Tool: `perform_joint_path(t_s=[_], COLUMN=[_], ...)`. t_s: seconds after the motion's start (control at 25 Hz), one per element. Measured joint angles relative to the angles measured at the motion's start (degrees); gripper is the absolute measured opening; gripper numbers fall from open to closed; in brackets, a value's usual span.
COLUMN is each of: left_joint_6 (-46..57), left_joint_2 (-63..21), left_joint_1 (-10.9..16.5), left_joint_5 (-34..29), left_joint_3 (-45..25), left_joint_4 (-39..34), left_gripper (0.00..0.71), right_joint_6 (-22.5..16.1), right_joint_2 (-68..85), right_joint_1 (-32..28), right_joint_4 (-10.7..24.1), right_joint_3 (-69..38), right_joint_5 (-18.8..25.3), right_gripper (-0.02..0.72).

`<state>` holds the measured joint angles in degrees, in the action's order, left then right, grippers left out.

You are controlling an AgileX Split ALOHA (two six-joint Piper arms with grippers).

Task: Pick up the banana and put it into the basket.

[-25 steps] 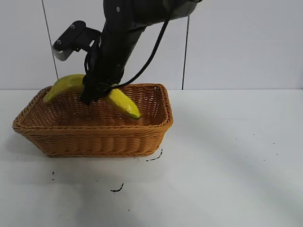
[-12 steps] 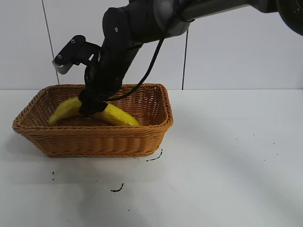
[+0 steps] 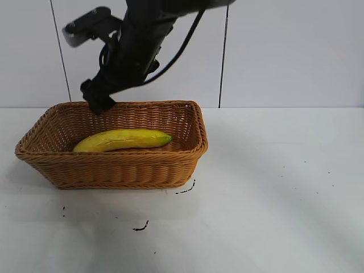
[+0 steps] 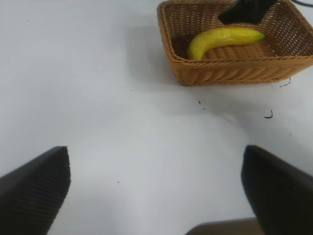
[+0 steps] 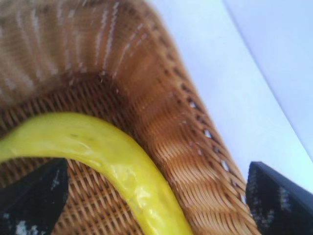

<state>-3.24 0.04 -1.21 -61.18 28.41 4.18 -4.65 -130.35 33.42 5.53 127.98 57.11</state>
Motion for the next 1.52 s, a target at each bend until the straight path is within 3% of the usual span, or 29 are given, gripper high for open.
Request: perform_joint_path(t_s=[0.12, 0.24, 0.48, 0.68, 1.16, 1.36, 1.52], left_joint_6=[0.0, 0.0, 0.0, 0.0, 0.0, 0.0, 0.0], left_joint_2=[0.0, 0.0, 0.0, 0.0, 0.0, 0.0, 0.0], left_joint_1=[0.0, 0.0, 0.0, 0.0, 0.0, 0.0, 0.0], left_joint_5=[0.0, 0.0, 0.0, 0.0, 0.0, 0.0, 0.0], left_joint_3=[0.0, 0.0, 0.0, 0.0, 0.0, 0.0, 0.0], left_joint_4=[0.0, 0.0, 0.0, 0.0, 0.0, 0.0, 0.0], left_gripper=[0.690, 0.690, 0.690, 0.690, 0.690, 0.690, 0.690], right_joint_6=[-1.0, -1.2, -1.0, -0.2, 1.3, 1.8, 2.5], right_joint_2=[0.0, 0.0, 0.0, 0.0, 4.6, 15.2, 25.1], right_joint_1=[-4.5, -10.5, -22.8, -29.3, -31.0, -31.0, -31.0], right_joint_4=[-1.0, -1.2, -1.1, -1.4, -3.2, -3.0, -4.1], right_joint_3=[2.5, 2.9, 2.9, 2.9, 0.4, -10.5, -25.8], right_joint_5=[6.4, 10.2, 12.1, 12.5, 12.7, 12.6, 12.5], right_gripper=[0.692, 0.692, 0.692, 0.692, 0.692, 0.692, 0.692])
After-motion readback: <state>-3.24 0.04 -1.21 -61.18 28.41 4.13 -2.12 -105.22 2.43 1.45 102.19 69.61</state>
